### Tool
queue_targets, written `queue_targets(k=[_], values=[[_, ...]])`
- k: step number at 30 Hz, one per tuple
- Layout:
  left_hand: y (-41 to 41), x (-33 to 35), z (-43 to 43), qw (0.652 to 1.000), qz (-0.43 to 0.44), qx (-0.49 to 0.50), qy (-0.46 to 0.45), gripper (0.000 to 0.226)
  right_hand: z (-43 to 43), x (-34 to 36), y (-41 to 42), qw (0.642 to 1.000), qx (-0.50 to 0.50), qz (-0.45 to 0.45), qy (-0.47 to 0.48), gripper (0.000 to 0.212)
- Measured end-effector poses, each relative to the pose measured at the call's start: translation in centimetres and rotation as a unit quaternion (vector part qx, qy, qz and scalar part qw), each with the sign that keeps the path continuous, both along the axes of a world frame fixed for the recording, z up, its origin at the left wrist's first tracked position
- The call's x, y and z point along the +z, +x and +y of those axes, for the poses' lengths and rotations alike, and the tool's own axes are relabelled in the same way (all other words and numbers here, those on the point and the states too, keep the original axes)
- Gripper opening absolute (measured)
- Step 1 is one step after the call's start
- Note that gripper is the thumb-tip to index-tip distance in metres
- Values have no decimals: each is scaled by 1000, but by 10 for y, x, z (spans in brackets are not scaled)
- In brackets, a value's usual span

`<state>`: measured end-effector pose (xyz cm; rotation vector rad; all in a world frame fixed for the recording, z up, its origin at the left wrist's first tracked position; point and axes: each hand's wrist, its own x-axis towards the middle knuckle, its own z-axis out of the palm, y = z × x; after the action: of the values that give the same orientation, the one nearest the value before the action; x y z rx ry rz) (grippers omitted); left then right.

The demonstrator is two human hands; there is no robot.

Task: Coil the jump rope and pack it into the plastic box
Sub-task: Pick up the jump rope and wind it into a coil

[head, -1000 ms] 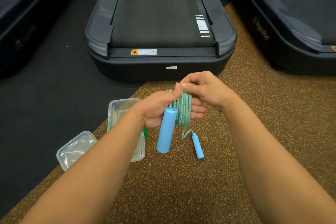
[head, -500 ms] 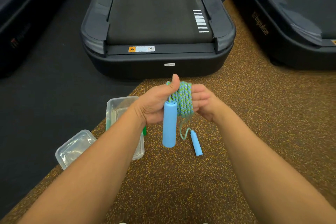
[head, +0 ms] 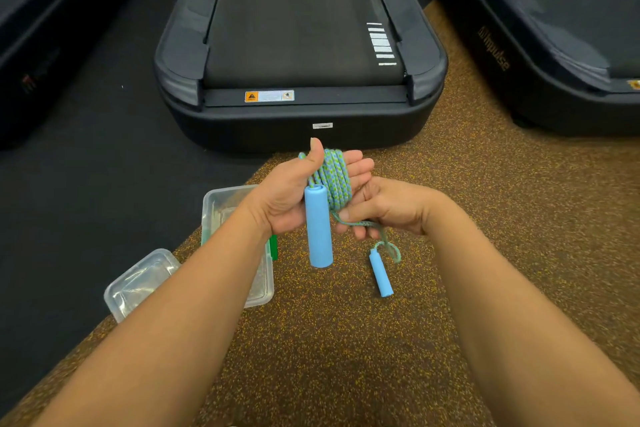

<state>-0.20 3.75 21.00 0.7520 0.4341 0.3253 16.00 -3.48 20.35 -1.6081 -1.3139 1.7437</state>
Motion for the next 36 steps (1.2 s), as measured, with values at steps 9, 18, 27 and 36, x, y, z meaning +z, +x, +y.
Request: queue_targets(k=[9, 18, 27, 36], values=[[1, -2, -1, 995, 80, -20, 55, 70, 7, 43, 2, 996, 28, -70, 47, 22], [5, -8, -4, 992, 108, -61, 30, 61, 10, 59, -1, 992, 18, -106, 66, 20], [6, -8, -5, 992, 82, -97, 14, 72, 14, 42, 7, 972, -8, -156, 176, 11], [7, -2, -12, 986, 101, -133, 7, 79, 19, 22, 7, 952, -119, -97, 265, 12]])
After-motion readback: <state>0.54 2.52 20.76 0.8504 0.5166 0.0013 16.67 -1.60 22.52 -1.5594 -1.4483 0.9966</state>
